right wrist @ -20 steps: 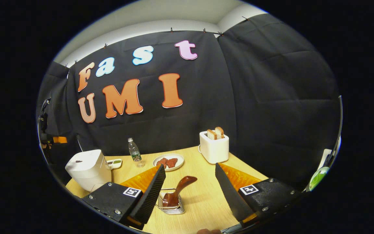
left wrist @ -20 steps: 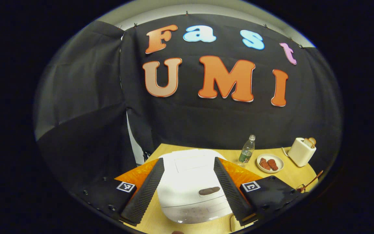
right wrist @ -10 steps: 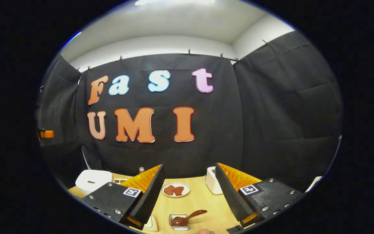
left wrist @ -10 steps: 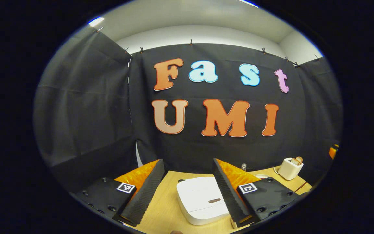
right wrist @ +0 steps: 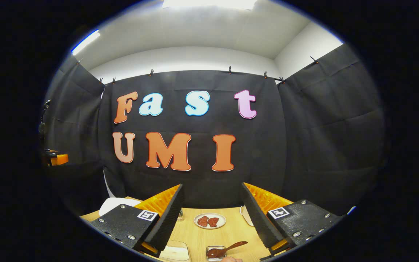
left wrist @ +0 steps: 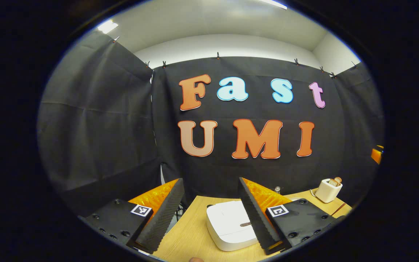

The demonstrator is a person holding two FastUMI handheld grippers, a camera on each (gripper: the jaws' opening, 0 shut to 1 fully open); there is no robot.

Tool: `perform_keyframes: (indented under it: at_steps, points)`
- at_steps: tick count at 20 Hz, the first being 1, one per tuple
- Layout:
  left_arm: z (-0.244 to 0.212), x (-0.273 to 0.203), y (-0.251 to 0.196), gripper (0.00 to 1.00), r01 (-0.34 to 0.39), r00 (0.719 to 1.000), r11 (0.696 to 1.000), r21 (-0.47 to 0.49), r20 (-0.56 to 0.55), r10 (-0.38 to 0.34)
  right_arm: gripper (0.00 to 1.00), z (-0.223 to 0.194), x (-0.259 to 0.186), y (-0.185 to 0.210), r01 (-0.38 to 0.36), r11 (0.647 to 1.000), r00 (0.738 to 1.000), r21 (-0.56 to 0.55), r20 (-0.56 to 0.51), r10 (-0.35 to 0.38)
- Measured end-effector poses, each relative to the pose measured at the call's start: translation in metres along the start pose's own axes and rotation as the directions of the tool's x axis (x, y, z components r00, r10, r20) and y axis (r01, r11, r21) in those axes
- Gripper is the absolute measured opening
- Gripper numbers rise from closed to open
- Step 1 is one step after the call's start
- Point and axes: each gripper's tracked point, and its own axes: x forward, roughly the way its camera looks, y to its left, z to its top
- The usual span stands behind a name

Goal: Close the left gripper, press the button to open the rice cooker; take a wooden spoon from the chopstick holder with the right hand, scoop a spoonful of rice and pour it into the rice cooker, then put the wooden spoon back into the chopstick holder.

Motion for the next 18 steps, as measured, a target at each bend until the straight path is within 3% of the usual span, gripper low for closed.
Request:
perform_keyframes:
  at_steps: [6, 13, 14, 15, 18]
  points:
    - [0.000, -0.001, 0.001, 1.00, 0.000, 1.000, 1.000, -0.003, 0.006, 0.000, 0.91, -0.014, 0.006, 0.001, -0.001, 1.000, 0.999, 0.016, -0.034, 0.001]
    - [-0.001, -0.002, -0.004, 1.00, 0.011, 1.000, 1.000, -0.005, 0.006, -0.011, 0.95, -0.015, 0.007, 0.001, -0.005, 0.999, 0.999, 0.035, -0.039, 0.007]
    - [-0.001, -0.002, -0.003, 1.00, 0.010, 1.000, 1.000, -0.006, 0.007, -0.010, 1.00, -0.016, 0.007, 0.002, -0.008, 0.999, 0.999, 0.035, -0.039, 0.009]
    - [-0.001, -0.002, -0.003, 1.00, 0.010, 1.000, 1.000, -0.007, 0.007, -0.010, 0.95, -0.017, 0.008, 0.003, -0.009, 0.999, 0.999, 0.034, -0.040, 0.010]
    - [-0.004, -0.001, -0.002, 1.00, 0.007, 1.000, 1.000, -0.014, 0.002, -0.007, 0.95, -0.018, 0.008, 0.001, -0.004, 1.000, 0.999, 0.027, -0.045, 0.006]
